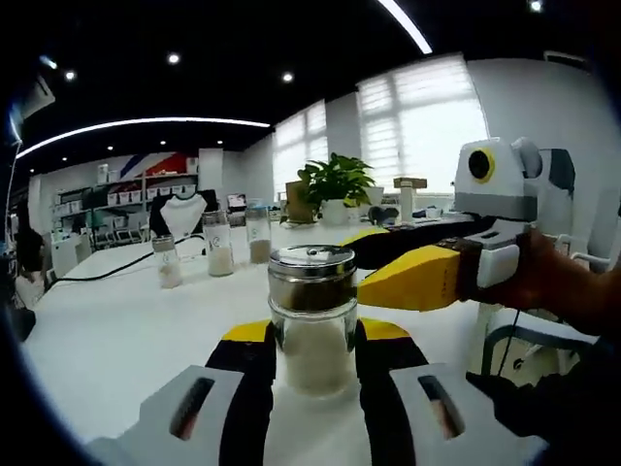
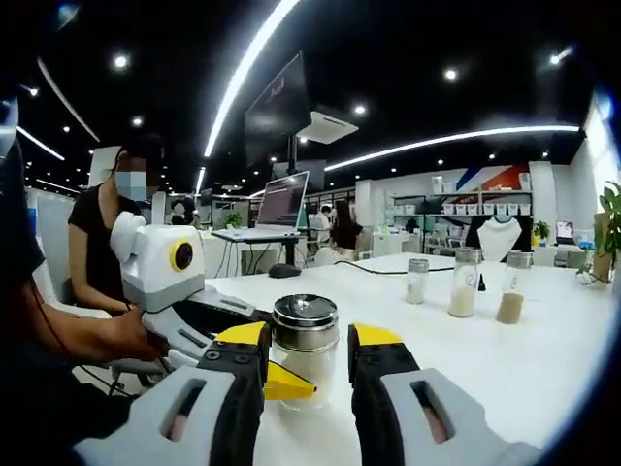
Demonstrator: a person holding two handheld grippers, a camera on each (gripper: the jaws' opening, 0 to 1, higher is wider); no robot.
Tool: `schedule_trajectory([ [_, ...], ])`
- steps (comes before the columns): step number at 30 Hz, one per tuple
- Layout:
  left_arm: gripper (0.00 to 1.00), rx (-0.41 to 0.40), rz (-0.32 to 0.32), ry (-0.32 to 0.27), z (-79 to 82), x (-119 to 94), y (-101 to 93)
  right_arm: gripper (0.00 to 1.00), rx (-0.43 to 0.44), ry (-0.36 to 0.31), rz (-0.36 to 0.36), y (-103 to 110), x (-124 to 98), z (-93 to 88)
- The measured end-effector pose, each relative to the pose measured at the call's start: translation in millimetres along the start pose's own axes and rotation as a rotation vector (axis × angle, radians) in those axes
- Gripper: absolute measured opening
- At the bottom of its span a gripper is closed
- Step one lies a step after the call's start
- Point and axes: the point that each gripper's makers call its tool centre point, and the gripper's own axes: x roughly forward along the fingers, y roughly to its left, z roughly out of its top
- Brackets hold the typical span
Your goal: Rotate the seasoning bottle until the label or dispensing opening points toward the visible target arrow and the bottle remains upright within the marked orientation range
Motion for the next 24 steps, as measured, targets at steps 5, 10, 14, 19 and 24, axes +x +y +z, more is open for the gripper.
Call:
schedule_trajectory([
  [5, 0.34, 0.006, -0.044, -0.008, -0.5, 2.8, -10.0, 0.30, -0.024, 0.031, -0.016, 0.1, 1.2, -5.8],
  [10, 0.34, 0.004, -0.066, -0.010, -2.8, 4.3, -12.6, 0.29, -0.009, 0.043, -0.016, -0.5, 0.3, -6.8],
  [14, 0.34, 0.031, -0.041, -0.001, -6.3, 8.2, -11.3, 0.28, -0.042, 0.079, -0.068, -2.9, 0.5, -9.9],
  [19, 0.34, 0.011, 0.028, -0.049, 1.2, 9.2, -6.6, 0.28, -0.139, 0.080, -0.156, -2.0, 3.8, -2.2],
  [24, 0.34, 0.035, 0.078, -0.075, 4.1, 10.4, -4.6, 0.28, -0.052, 0.034, -0.245, -11.7, 1.9, 1.3],
])
